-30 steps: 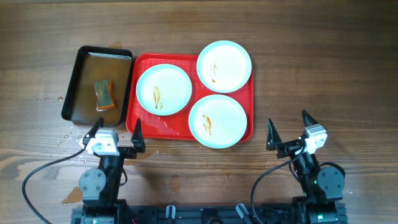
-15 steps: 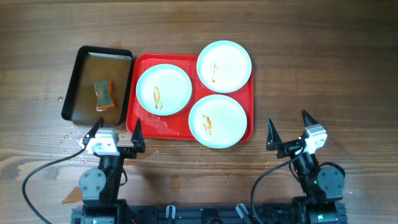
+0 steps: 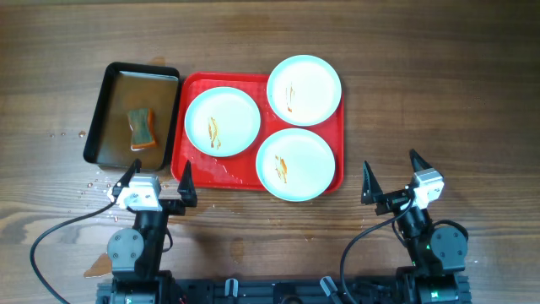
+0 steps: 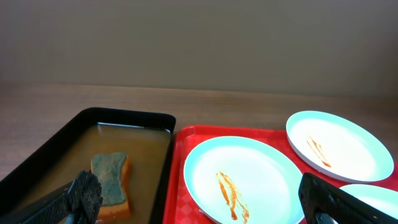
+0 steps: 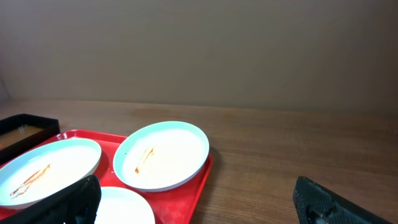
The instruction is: Clean dirty plates on tray and stack at the side
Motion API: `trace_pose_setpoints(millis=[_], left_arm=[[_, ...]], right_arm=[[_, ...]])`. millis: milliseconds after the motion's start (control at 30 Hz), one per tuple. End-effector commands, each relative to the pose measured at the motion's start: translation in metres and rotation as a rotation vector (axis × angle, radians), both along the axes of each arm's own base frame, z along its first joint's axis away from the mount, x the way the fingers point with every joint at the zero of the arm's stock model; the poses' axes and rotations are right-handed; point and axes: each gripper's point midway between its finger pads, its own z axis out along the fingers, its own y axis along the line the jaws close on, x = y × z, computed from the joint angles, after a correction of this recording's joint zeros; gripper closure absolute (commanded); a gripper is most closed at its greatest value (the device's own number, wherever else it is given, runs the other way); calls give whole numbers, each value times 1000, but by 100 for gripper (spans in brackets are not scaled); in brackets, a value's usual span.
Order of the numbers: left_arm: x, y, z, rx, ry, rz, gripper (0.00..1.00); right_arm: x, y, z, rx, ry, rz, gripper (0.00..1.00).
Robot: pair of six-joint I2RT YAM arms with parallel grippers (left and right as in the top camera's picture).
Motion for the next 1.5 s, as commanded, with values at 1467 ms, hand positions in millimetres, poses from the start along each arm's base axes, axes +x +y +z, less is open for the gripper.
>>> trace_pose_setpoints(millis=[1467], left_arm=[[68,13,136,-112,738,60,0]], right_arm=[[143,141,155,116,486,773,0]])
